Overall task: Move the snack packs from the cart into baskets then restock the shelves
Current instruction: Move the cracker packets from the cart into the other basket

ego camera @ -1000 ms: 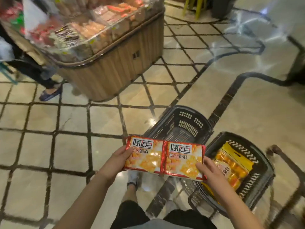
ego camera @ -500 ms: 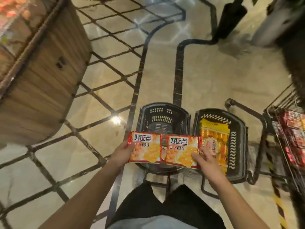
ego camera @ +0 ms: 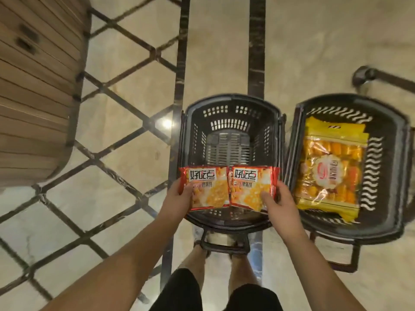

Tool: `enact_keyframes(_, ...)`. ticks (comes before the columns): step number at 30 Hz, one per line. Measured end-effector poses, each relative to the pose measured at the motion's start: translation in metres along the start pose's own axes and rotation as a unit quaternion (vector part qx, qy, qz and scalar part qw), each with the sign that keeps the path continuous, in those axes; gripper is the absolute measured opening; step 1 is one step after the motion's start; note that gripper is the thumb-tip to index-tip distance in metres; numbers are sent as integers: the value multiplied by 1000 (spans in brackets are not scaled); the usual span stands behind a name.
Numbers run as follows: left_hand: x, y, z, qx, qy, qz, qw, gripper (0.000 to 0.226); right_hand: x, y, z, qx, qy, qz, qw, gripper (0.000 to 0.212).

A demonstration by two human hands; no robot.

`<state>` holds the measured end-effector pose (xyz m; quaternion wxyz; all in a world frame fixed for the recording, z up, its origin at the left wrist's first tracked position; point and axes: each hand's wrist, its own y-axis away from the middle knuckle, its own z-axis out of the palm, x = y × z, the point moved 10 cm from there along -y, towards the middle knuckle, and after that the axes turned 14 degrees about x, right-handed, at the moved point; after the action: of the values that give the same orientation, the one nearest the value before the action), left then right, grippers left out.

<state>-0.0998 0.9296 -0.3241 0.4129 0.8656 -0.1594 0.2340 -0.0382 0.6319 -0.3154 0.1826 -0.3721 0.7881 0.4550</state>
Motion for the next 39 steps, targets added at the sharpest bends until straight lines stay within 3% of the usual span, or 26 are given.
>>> enact_keyframes(6, -61, -87, 81, -15, -67, -9, 998, 32, 59, -69, 61, 85, 88, -34, 992, 29)
enact_keyframes(18, -148, -185, 182, 10, -82, -76, 994, 38, 161, -157, 153, 101, 155, 86, 979, 25)
enact_keyframes(29, -188, -228, 224, 7, -91, -152, 984, 35, 210, -197, 186, 71, 207, 104, 970, 28)
enact_keyframes(36, -176, -222, 224, -10, -220, -99, 970, 34, 219, -202, 193, 91, 253, 125, 955, 29)
enact_keyframes(39, -173, -215, 223, 8, -196, -80, 977, 42, 217, -202, 191, 88, 236, 110, 962, 26)
